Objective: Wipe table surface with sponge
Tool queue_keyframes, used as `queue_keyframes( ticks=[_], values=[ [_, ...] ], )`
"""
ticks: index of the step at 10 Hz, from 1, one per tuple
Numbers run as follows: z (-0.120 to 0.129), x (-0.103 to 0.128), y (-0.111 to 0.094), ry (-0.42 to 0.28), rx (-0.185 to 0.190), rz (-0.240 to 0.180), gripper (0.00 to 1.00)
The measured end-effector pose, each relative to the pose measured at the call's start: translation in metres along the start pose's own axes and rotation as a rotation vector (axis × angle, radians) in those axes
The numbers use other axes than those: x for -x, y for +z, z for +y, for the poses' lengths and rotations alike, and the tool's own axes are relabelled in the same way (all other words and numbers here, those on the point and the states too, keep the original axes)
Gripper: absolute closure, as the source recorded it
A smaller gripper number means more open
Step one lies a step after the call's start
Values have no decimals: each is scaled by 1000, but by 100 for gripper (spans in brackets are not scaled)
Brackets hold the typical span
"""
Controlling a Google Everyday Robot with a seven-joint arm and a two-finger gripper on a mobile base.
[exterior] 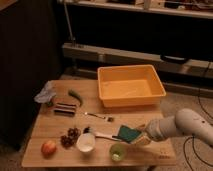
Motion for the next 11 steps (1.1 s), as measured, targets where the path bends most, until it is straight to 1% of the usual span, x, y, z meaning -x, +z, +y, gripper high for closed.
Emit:
queue_keyframes(
  ticks=[5, 6, 8, 9, 10, 11],
  values=[
    [0, -2, 0, 3, -2, 3, 100],
    [-2, -3, 1, 14, -23, 7, 100],
    [-19, -14, 9, 42, -100, 2, 100],
    [-34, -24, 15, 61, -150, -9, 100],
    [-46, -30, 20, 72, -182, -21, 100],
    [-53, -36, 24, 89, -199, -34, 100]
  ],
)
